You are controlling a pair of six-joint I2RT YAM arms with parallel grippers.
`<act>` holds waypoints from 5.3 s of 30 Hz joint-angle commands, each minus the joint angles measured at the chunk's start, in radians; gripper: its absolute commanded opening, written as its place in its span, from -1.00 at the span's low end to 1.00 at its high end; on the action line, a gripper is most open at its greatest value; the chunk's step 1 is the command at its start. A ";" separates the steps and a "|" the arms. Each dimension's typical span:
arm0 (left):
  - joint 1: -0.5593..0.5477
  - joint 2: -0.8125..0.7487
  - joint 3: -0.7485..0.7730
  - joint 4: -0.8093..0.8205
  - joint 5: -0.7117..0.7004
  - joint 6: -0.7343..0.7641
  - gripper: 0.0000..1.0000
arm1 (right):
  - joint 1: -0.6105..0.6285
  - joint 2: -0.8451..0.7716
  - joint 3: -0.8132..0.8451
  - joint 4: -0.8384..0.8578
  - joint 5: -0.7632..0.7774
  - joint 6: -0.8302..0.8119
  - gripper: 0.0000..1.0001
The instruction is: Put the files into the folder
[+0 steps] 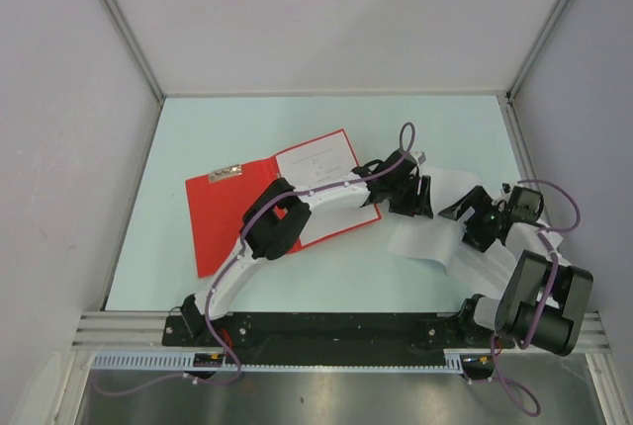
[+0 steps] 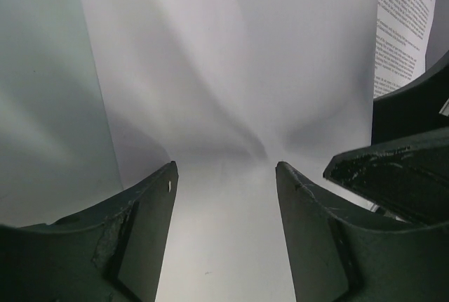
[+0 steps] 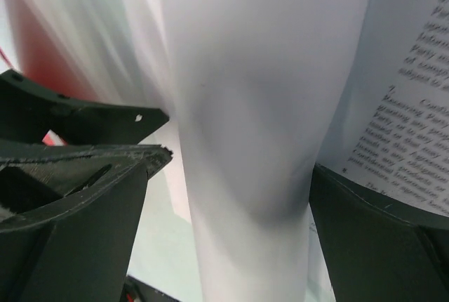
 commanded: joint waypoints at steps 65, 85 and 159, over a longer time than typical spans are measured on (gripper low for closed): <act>0.712 -1.488 -0.942 -0.263 -0.004 0.297 0.84 | 0.954 0.210 0.832 0.168 -0.126 0.026 -1.00; 0.738 -1.362 -1.035 -0.134 0.036 0.234 0.82 | 0.713 0.552 0.719 0.194 -0.272 0.011 -1.00; 0.749 -1.307 -1.057 -0.070 0.120 0.204 0.83 | 0.784 0.538 0.650 0.338 -0.066 0.086 0.43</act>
